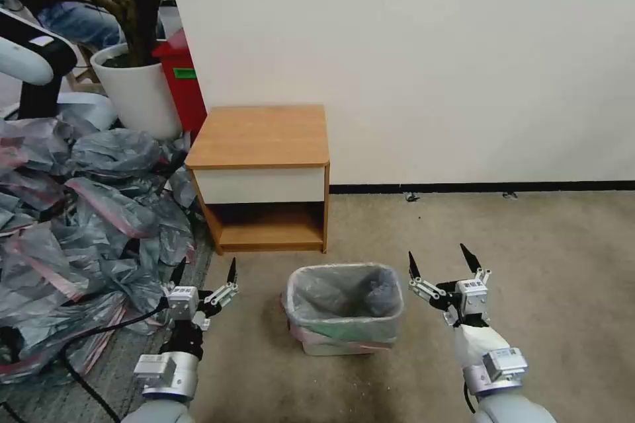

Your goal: Pick up the garbage bag from the table and place it over the trash can.

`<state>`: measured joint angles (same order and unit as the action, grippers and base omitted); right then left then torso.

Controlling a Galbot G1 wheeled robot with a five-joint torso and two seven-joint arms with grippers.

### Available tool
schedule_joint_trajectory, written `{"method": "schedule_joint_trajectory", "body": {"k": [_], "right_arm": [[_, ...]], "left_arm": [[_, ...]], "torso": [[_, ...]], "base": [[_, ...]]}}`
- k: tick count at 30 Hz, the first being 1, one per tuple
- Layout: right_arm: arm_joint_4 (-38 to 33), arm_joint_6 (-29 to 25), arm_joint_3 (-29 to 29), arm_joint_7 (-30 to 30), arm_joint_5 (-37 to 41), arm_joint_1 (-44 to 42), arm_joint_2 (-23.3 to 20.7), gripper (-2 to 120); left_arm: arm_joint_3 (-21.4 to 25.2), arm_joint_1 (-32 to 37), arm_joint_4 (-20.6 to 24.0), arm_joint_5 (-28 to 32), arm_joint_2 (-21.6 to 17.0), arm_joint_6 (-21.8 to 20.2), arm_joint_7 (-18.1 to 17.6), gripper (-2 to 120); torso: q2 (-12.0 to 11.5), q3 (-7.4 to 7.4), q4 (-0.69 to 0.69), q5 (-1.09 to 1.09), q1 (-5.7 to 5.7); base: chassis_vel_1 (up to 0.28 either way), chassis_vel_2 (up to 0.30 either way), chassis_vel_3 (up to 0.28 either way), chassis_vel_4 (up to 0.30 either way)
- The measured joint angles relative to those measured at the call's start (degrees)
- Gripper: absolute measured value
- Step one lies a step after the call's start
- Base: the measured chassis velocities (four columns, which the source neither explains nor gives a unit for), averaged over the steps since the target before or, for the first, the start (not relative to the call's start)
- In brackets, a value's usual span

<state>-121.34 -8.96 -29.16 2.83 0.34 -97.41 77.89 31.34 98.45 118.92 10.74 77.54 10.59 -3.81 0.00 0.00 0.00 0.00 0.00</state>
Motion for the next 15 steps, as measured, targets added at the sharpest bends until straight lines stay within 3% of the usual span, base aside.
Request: {"method": "schedule_joint_trajectory", "body": {"k": [15], "right_arm": [[-0.02, 0.00, -0.03, 0.10, 0.10, 0.02, -0.05, 100]], "left_arm": [[-0.08, -0.07, 0.00, 0.16, -0.05, -0.26, -0.18, 100]], "torso": [[0.00, 0.00, 0.00, 0.00, 0.00]], "base": [[0.000, 0.000, 0.000, 0.000]]}}
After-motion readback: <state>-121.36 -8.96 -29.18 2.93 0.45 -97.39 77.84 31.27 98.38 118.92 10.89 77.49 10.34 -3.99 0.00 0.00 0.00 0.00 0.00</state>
